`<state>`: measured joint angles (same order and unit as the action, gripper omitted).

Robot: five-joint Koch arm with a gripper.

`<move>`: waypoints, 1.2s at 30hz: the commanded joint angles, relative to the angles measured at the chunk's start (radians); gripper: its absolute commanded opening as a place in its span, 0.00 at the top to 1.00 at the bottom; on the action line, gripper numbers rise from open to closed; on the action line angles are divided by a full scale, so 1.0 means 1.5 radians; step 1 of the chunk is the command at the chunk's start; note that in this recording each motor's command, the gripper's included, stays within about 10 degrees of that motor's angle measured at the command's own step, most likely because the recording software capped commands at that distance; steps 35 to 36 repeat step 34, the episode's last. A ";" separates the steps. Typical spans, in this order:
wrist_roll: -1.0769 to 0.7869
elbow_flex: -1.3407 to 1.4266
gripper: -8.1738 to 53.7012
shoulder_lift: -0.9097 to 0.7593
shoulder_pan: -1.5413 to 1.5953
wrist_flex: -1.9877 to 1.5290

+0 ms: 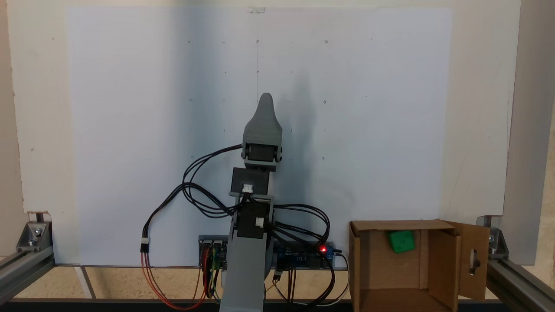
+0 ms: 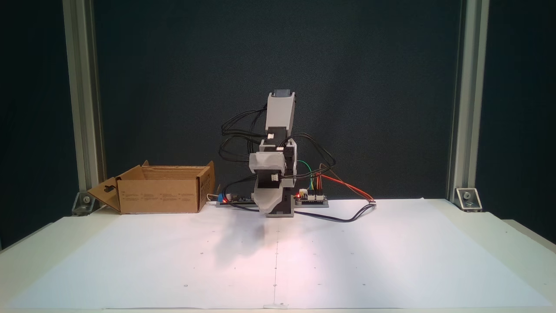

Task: Grasp a green dice and put it in the bin.

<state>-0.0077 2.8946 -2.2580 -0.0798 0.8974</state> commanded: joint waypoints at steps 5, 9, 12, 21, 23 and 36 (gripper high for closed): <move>0.020 0.080 0.15 -0.076 0.000 0.217; 0.014 0.141 0.15 -0.076 -0.002 0.324; 0.014 0.156 0.14 -0.074 -0.001 0.404; 0.016 0.156 0.14 -0.072 0.011 0.496; 0.015 0.156 0.14 -0.073 0.010 0.496; 0.016 0.156 0.14 -0.073 0.011 0.497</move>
